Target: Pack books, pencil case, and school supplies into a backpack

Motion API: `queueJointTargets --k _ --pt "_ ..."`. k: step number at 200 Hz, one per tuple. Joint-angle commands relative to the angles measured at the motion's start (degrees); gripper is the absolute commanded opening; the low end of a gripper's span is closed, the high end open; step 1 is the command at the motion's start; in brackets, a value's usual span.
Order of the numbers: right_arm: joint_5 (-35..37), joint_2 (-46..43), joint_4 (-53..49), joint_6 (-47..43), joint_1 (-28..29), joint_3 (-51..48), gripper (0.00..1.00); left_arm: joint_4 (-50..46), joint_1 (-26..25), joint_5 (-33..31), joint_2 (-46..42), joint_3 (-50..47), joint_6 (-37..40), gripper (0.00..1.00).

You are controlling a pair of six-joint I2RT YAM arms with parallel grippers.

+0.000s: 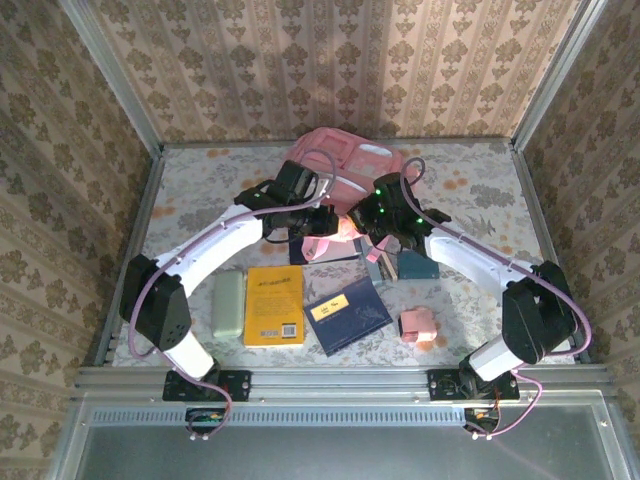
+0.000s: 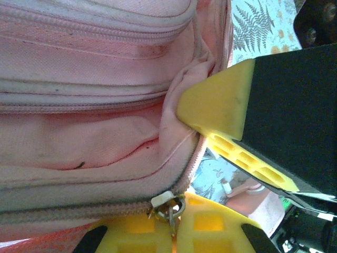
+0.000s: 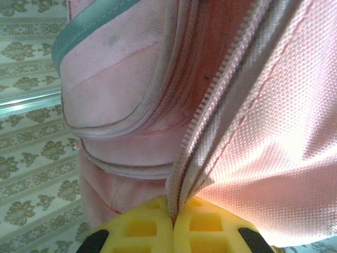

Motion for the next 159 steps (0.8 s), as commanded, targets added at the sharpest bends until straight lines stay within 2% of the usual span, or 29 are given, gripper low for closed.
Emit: queueJointTargets --k 1,43,113,159 --pt "5.11 0.64 -2.64 -3.26 -0.62 1.81 0.0 -2.37 -0.51 -0.62 -2.45 2.04 3.41 0.0" --pt "6.17 -0.21 -6.38 -6.55 -1.68 2.31 0.0 -4.17 2.43 -1.26 -4.52 -0.43 4.31 0.0" --pt "5.08 0.17 -7.07 -10.08 -2.71 2.58 0.0 -4.86 6.15 0.74 -6.93 -3.61 5.03 0.0" --pt "1.33 1.35 -5.87 -14.61 -4.24 3.03 0.0 -4.15 9.92 2.14 -8.88 -6.39 5.19 0.0"
